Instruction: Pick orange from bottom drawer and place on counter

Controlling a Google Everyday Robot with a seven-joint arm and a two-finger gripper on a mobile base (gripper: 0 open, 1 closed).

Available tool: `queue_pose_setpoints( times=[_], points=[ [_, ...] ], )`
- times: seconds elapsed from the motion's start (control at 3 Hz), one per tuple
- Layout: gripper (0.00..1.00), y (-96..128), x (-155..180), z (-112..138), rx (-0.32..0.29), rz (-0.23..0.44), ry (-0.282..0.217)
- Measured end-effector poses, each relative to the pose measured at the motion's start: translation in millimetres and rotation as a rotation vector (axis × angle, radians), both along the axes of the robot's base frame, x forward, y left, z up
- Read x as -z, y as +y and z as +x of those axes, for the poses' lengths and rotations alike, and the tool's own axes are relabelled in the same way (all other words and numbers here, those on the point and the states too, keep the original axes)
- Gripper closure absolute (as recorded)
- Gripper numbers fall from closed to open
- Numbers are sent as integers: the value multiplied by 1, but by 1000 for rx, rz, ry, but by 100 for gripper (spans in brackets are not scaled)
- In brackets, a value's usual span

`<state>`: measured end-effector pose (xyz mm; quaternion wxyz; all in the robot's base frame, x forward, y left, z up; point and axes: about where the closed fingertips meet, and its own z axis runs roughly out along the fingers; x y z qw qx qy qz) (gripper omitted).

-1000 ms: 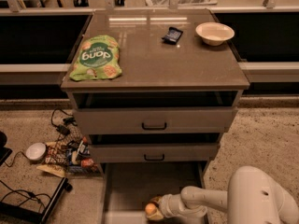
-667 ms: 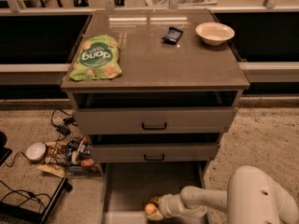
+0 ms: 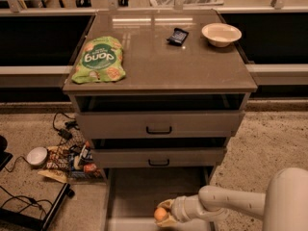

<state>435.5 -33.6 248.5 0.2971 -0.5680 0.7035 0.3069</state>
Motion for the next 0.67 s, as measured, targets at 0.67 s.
queue_pose_setpoints(
  times=[0.67],
  points=[
    [100,-65,-141,-18,6,124,31]
  ],
)
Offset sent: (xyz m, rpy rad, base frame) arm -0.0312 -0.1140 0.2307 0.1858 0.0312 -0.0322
